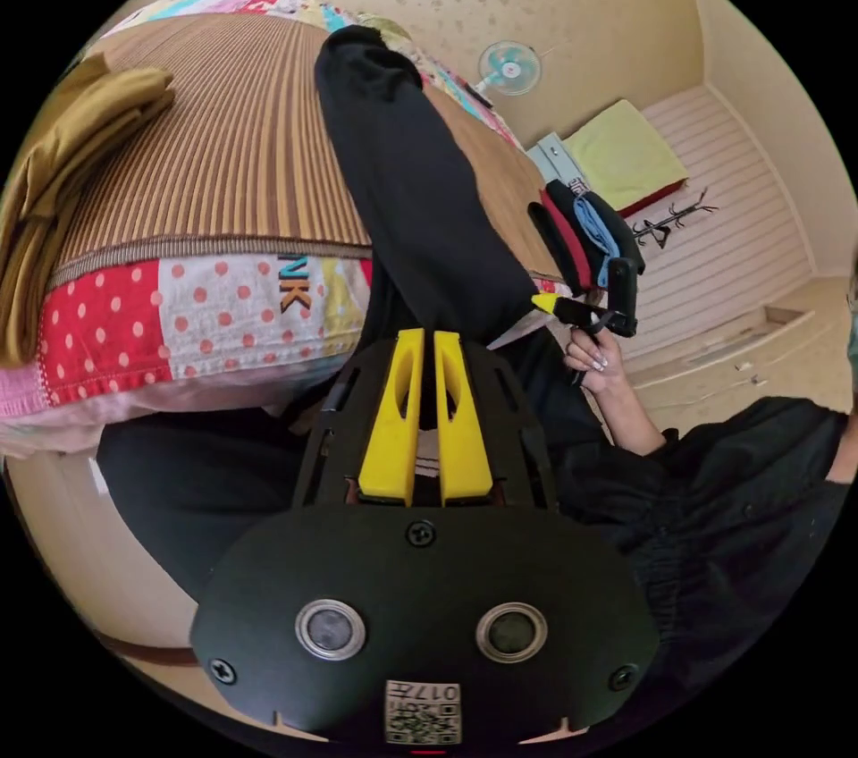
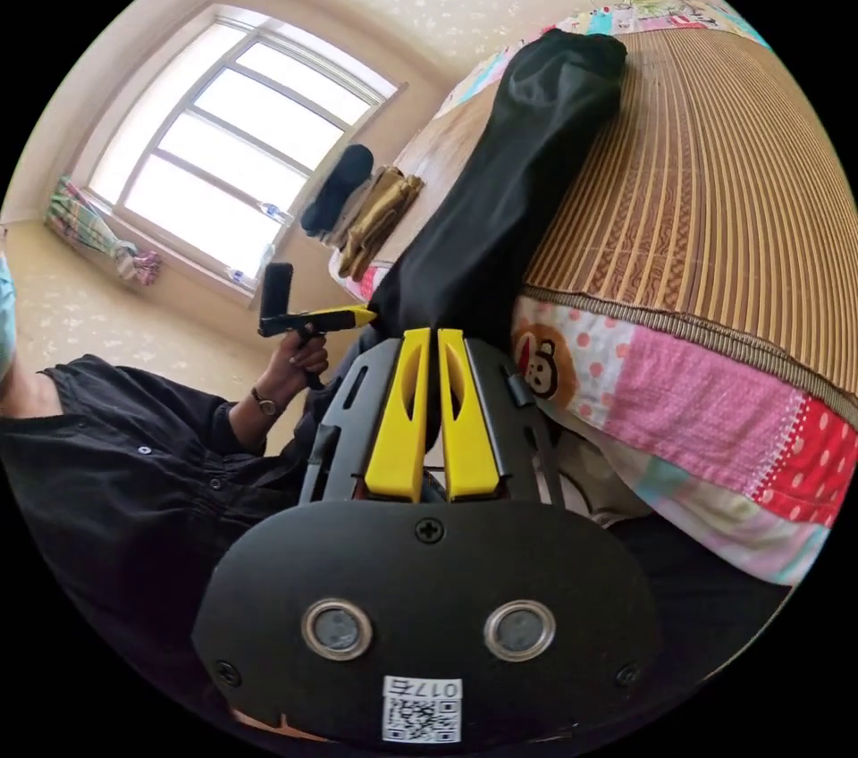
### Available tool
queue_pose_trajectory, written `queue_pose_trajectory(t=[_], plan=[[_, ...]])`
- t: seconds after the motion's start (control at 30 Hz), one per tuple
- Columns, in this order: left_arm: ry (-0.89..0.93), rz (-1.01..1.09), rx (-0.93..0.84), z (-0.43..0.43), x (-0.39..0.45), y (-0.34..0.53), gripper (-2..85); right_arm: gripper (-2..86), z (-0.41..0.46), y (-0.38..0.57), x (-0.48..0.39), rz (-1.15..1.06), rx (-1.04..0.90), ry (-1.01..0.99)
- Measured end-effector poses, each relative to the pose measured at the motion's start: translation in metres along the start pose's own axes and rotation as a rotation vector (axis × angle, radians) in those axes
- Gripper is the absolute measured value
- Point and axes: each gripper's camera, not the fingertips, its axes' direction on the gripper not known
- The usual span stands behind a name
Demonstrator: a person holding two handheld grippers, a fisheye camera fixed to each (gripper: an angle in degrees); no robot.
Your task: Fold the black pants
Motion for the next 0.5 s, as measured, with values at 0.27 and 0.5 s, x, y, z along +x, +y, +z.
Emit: queue_pose_trajectory(t=[0.27,0.5], plan=[[-0.102,-0.151,-0.203,0.051,-0.036,-0.011,0.4,1.4,0.041,-0.004,0.043,0.153,-0.219,0.128],[-0.121,-0.131,-0.24,0.048,-0.034,-0.018,0.9,1.6,0.049,-0.01,0.04,0.093,-0.246,0.152]])
